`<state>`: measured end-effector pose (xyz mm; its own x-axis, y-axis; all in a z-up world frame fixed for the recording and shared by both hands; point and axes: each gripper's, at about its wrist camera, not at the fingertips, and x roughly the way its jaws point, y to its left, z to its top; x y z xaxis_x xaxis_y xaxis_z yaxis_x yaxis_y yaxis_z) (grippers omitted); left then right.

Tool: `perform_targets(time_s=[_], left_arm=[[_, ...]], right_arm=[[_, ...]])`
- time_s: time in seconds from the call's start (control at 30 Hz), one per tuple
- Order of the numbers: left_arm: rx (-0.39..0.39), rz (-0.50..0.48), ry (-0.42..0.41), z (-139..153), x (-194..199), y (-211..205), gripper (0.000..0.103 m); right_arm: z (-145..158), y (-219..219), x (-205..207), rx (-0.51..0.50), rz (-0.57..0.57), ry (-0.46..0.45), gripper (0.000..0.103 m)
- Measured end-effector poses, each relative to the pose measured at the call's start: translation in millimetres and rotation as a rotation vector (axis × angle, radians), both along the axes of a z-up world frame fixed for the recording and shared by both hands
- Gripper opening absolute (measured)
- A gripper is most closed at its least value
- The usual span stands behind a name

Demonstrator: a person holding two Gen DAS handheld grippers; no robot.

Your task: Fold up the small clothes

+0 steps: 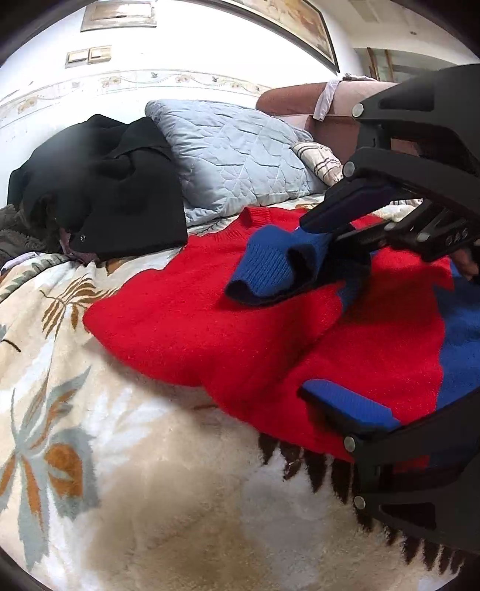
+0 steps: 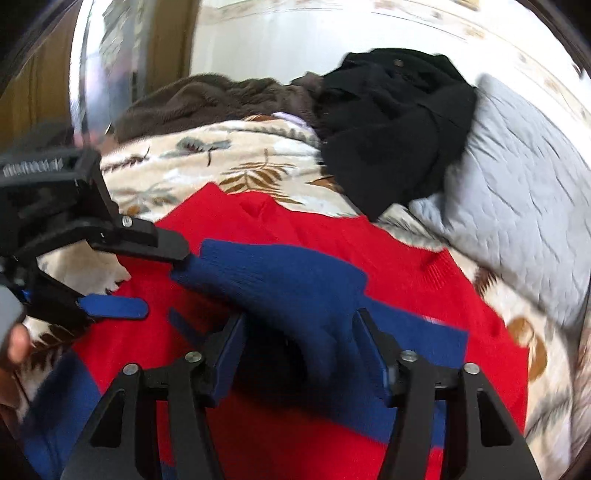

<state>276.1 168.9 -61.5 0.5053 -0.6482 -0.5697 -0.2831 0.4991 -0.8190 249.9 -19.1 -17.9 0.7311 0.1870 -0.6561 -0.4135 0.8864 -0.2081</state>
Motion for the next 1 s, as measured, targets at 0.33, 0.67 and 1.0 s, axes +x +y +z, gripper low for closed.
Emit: perform_targets(time_s=[0.33,0.67,1.0], left_arm=[[0.059,-0.014,-0.013,2,15,-13,0.082],[0.207,-0.059,-0.043,10,15,-36,0.082],[0.278,-0.067,-0.063,12,16,-44,0.08]], right_arm=[[22,-119,5,0.477,-0.219,0.072,0.006],[-15,-227,-13,0.74,-0.423,0.174,0.007],[-51,-285,-1,1.114,-0.658,0.26,0.041]])
